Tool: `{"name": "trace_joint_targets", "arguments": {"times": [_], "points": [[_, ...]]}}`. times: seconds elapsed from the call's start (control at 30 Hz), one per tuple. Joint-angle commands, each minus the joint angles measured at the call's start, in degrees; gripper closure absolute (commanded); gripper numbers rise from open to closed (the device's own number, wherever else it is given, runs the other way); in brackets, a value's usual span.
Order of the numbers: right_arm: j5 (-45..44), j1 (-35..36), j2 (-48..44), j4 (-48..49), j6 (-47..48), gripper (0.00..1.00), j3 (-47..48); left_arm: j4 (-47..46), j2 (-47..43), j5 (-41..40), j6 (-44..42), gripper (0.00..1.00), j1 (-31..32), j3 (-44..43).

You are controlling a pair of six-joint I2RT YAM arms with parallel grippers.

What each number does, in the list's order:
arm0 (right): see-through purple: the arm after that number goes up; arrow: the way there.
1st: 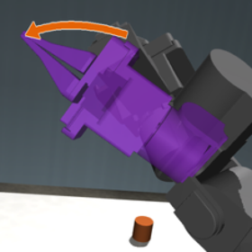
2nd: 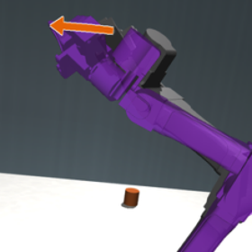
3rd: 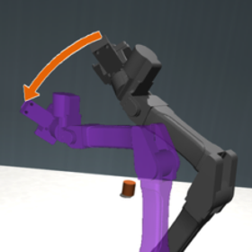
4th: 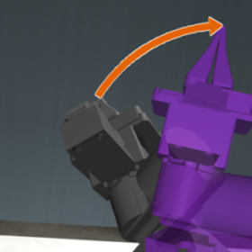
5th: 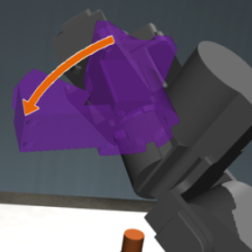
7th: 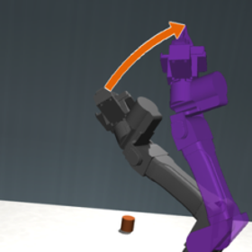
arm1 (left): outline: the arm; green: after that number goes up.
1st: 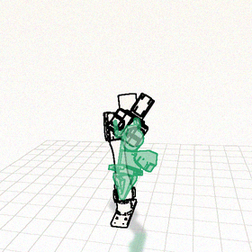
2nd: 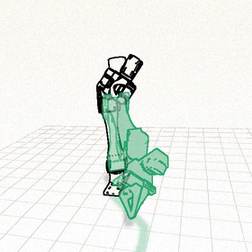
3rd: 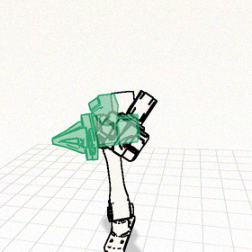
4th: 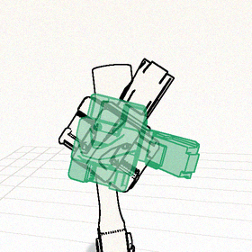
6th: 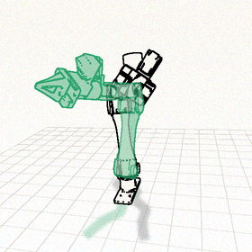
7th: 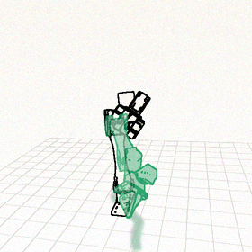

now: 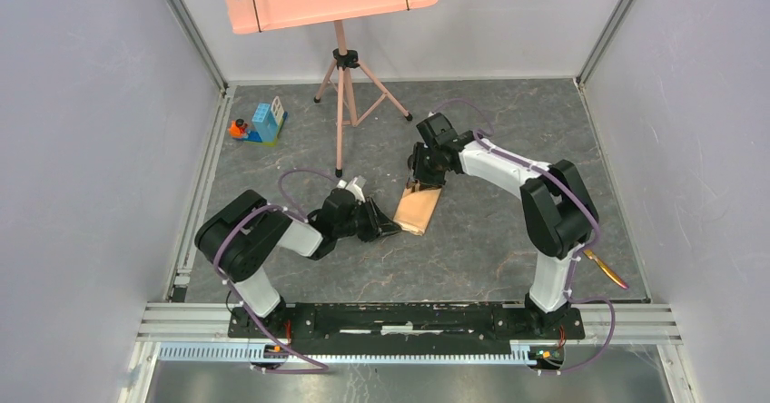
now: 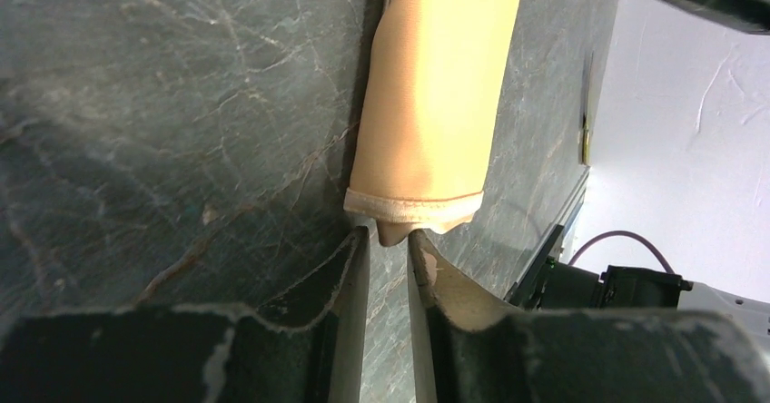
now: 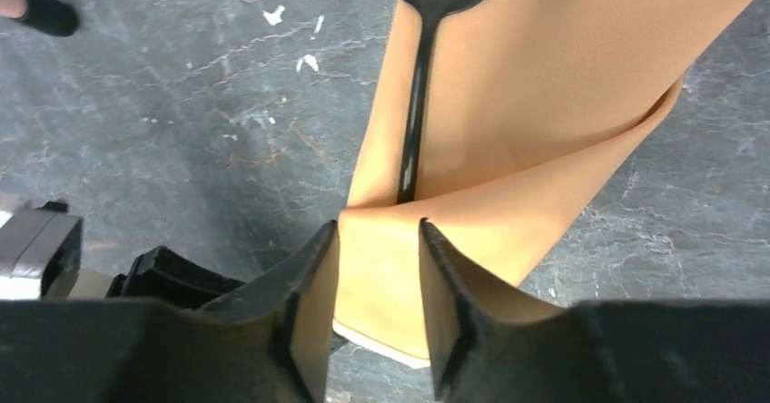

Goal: Fold the napkin into a case and place the utensils inside
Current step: Pick up the spoon from the folded napkin.

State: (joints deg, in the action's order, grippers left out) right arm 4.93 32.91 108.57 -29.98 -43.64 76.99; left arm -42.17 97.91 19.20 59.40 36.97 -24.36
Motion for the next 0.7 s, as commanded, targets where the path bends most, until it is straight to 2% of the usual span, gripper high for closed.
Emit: {"name": "trace_joint_targets", "arguments": {"times": [0.0, 0.1, 0.4, 0.67], "points": [[-2.89, 0.34, -5.74, 1.07, 1.47, 0.52, -0.31, 5.7, -3.6, -2.66, -2.38, 0.7, -0.41, 1.37], [-4.53, 0.25, -6.15, 2.28, 3.89, 0.42, -0.19, 7.38, -5.75, -3.0, -3.2, 0.69, -0.36, 1.72], [-9.9, 0.05, 2.95, 1.99, 4.11, 0.44, 8.68, 8.77, -7.36, -0.93, -3.59, 0.66, -0.04, 1.55], [-11.27, 0.23, 6.8, 2.39, 4.37, 0.62, 9.36, 13.54, -12.92, -0.66, -5.89, 0.65, 0.13, 1.27]]}}
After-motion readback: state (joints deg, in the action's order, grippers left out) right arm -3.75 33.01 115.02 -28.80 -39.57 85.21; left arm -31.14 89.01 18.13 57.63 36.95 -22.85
